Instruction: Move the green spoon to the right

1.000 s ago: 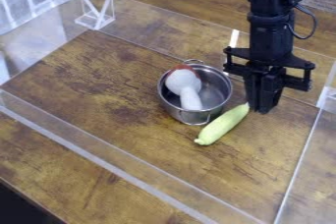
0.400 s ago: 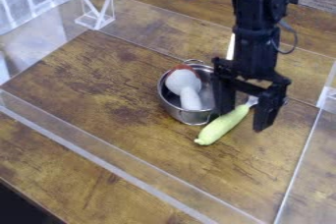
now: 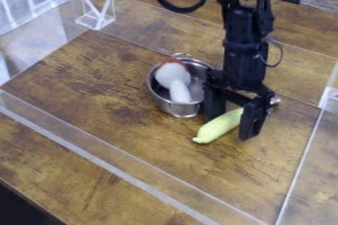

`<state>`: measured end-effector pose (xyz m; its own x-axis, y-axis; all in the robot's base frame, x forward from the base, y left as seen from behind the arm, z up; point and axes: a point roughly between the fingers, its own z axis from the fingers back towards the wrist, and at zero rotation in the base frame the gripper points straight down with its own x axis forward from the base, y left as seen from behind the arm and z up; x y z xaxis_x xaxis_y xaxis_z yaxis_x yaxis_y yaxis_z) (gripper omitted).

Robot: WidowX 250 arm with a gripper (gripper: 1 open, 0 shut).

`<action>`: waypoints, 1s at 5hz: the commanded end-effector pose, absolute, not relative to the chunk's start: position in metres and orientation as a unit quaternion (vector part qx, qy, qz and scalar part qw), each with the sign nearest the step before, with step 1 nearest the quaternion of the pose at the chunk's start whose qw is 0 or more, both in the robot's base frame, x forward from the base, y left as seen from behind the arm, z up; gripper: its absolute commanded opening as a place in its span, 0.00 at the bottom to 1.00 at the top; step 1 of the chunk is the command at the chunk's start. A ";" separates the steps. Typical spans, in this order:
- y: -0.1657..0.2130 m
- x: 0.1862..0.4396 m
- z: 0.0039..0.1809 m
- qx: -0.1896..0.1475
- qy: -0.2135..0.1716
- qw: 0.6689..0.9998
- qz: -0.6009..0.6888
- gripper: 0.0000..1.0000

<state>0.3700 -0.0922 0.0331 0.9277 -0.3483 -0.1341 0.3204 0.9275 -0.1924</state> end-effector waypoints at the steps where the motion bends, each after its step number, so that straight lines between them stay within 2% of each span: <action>1: -0.077 0.377 0.042 -0.084 0.058 0.978 -0.184 0.00; 5: -0.069 0.383 0.039 -0.089 0.054 0.986 -0.132 0.00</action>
